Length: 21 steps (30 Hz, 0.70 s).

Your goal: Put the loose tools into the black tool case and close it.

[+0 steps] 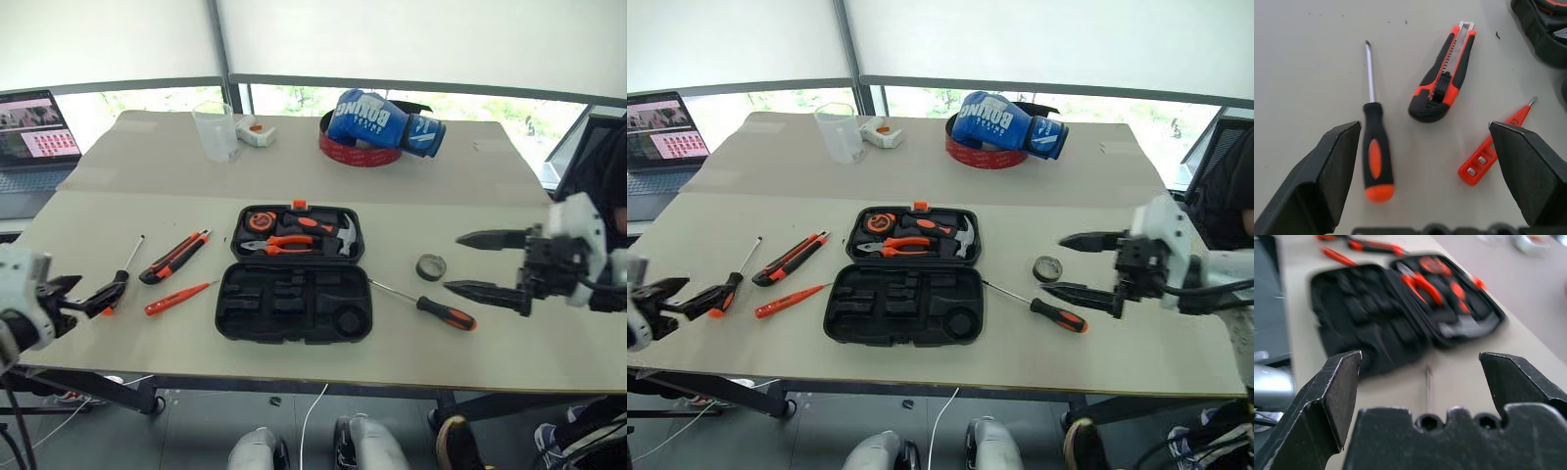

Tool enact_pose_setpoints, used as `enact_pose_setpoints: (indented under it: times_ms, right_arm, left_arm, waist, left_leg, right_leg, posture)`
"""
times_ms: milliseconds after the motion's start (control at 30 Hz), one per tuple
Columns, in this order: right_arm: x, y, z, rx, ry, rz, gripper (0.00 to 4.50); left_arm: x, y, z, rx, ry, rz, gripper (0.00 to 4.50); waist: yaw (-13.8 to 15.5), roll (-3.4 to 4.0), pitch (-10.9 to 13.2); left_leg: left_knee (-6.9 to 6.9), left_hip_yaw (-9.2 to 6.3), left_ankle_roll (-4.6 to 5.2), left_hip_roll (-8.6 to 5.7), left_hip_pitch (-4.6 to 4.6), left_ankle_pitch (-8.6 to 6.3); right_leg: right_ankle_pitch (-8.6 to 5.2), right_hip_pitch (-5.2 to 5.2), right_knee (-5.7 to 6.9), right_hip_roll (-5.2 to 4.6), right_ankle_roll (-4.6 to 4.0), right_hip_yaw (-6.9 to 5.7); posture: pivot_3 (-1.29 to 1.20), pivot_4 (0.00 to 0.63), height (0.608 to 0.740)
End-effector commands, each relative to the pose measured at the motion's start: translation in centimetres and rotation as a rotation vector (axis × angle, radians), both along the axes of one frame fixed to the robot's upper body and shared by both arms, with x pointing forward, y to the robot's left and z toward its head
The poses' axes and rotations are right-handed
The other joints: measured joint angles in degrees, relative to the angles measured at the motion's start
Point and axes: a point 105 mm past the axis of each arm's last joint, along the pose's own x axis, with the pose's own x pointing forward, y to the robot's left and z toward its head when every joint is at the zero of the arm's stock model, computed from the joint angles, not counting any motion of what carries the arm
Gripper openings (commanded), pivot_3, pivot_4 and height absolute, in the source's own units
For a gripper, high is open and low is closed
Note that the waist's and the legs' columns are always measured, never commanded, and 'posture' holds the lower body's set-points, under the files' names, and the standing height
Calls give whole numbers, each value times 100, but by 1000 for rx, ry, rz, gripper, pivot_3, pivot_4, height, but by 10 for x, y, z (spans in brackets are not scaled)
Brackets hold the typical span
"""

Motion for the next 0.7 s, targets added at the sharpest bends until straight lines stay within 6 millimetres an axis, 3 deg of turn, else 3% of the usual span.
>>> enact_pose_setpoints:
  times_ms: [33, 333, 433, 700]
  right_arm:
    - [-7, 37, 14, 29, -56, 152, 4489]
    - [3, 55, 7, 36, -60, 206, 4489]
    - [4, 57, 5, 39, -60, 209, 4500]
    - [4, 56, 5, 40, -63, 209, 4500]
  left_arm:
    - [17, 16, -14, -31, 84, 110, 4496]
    - [30, 30, -45, 18, 196, 157, 4496]
    - [30, 33, -52, 26, 224, 164, 3823]
    - [23, 57, -59, 59, 221, 252, 977]
  waist:
    - [-8, 0, 0]
    - [-1, -4, 1]
    - [6, -2, 0]
    - [-17, 2, -3]
  left_leg:
    - [1, 0, -3, 0, 2, 2]
    - [9, -1, 30, -1, -3, 29]
    - [9, -2, -6, -1, -2, 9]
    - [10, -2, 4, -1, 6, 20]
  right_leg:
    - [0, 3, 0, 2, -1, -3]
    - [19, 4, 4, -2, -43, -29]
    - [9, 4, 10, -5, -28, -28]
    - [1, 5, 21, -6, -15, -27]
  posture:
    - [0, 150, 714]
    - [0, 150, 714]
    - [0, 150, 714]
    - [0, 150, 714]
